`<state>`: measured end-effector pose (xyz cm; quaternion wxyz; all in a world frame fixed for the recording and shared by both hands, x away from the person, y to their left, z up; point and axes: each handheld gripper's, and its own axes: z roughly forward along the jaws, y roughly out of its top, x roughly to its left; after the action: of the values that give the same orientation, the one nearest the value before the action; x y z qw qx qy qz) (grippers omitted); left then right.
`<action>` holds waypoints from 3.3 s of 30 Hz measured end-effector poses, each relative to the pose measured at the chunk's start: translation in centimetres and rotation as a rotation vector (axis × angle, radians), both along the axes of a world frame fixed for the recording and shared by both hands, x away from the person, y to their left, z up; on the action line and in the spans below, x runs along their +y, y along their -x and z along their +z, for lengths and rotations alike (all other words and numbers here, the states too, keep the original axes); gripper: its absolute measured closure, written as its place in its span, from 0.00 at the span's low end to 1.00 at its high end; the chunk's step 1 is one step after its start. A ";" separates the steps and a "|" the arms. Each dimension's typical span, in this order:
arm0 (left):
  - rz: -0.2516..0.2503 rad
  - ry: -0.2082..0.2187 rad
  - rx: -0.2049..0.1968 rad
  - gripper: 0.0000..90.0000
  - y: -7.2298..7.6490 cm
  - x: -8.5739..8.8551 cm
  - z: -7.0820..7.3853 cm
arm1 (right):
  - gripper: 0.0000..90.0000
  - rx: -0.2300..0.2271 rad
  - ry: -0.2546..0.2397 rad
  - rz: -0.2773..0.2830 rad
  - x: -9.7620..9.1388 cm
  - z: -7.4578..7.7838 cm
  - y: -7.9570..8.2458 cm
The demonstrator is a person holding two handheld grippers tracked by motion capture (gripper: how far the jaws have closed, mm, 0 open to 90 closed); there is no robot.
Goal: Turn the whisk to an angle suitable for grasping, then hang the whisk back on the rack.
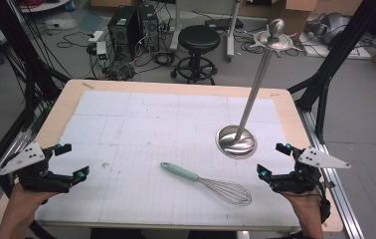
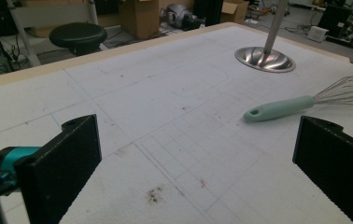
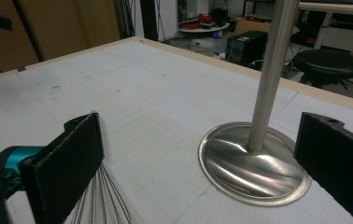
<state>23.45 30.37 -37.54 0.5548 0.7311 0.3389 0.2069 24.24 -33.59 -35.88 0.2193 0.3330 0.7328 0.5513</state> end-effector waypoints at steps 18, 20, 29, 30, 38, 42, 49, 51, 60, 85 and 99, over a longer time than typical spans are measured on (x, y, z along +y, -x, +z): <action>-0.006 0.006 -0.015 0.02 -0.1 0.2 0.2 | 0.00 0.016 0.036 -0.001 0.2 0.8 0.2; -0.007 0.008 -0.017 0.02 -0.1 0.3 0.2 | 0.00 0.016 0.045 0.004 0.3 0.8 0.1; -0.010 0.016 -0.024 0.02 -0.1 0.6 0.3 | 0.00 0.070 0.114 0.057 2.4 1.2 -1.2; -0.009 0.018 -0.021 0.02 -0.1 0.7 0.3 | 0.00 0.077 0.127 0.066 2.7 1.3 -1.4; -0.012 0.009 -0.011 0.02 -0.2 0.7 0.2 | 0.00 0.133 0.227 0.150 5.8 2.2 -2.8; -0.009 0.008 -0.011 0.02 -0.2 0.7 0.1 | 0.00 0.141 0.266 0.158 6.7 2.5 -3.1; -0.011 0.007 -0.009 0.02 -0.2 0.4 0.1 | 0.00 0.183 0.345 0.214 9.0 2.9 -3.8; -0.015 0.002 -0.009 0.02 -0.2 0.4 0.1 | 0.00 0.190 0.369 0.222 9.8 3.1 -4.0; -0.021 -0.002 -0.003 0.02 -0.3 0.1 0.1 | 0.00 0.253 0.445 0.284 12.0 3.5 -4.7; -0.029 -0.006 0.001 0.02 -0.4 -0.1 -0.1 | 0.00 0.330 0.554 0.389 17.9 2.0 -5.9; -0.027 0.001 0.002 0.02 -0.4 0.0 -0.1 | 0.00 0.339 0.562 0.394 18.6 1.5 -5.9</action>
<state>23.89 30.38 -37.62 0.5577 0.7355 0.3296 0.1982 30.15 -15.02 -34.36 0.0677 0.1988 0.9313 0.2976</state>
